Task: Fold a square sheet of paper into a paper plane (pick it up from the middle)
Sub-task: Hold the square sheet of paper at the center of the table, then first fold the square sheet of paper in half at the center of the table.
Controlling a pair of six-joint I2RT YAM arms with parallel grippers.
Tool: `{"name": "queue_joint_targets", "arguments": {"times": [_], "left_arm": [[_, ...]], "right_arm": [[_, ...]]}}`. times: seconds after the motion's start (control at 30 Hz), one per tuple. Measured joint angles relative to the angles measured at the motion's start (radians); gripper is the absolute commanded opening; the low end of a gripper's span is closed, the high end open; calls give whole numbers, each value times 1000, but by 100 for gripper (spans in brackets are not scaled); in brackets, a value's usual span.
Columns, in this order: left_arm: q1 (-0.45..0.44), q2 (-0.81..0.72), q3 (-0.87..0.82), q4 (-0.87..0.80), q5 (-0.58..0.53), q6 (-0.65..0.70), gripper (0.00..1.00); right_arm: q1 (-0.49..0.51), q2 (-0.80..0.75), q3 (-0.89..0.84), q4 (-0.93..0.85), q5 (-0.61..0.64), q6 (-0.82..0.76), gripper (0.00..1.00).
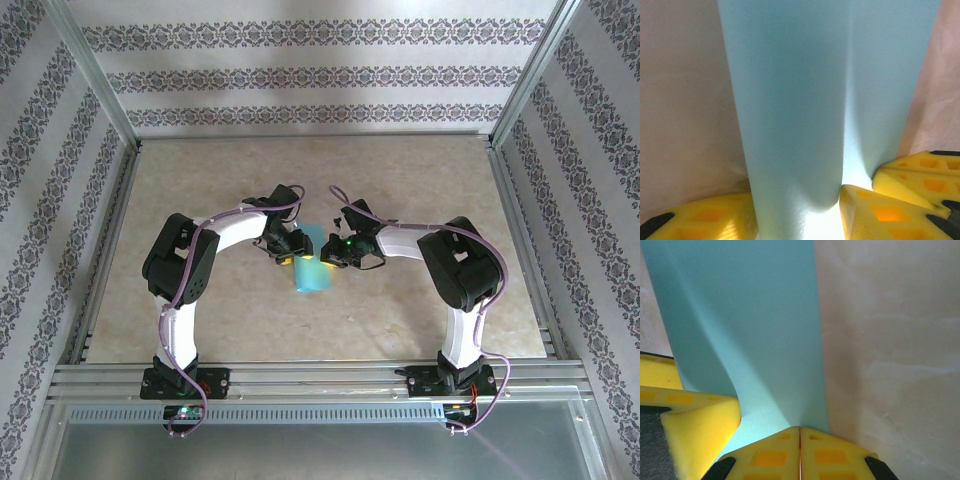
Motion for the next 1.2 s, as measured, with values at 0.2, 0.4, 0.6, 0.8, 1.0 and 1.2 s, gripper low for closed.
{"name": "queue_joint_targets", "arguments": {"times": [0.2, 0.4, 0.6, 0.8, 1.0, 1.2], "left_arm": [[-1, -5, 19, -15, -4, 0, 48], [-33, -43, 36, -48, -119, 0, 51], [-18, -153, 41, -118, -279, -4, 45], [-17, -277, -33, 62, -122, -67, 27], [-17, -209, -102, 214, 43, -153, 14], [-18, -170, -129, 235, 107, -189, 13]], "right_arm": [[2, 8, 16, -26, 13, -19, 8], [2, 16, 28, -44, 14, -19, 8], [2, 22, 43, -67, 15, -19, 8], [2, 25, 47, -72, 17, -18, 7], [4, 26, 53, -83, 18, -18, 6], [9, 26, 55, -87, 32, -11, 6]]}}
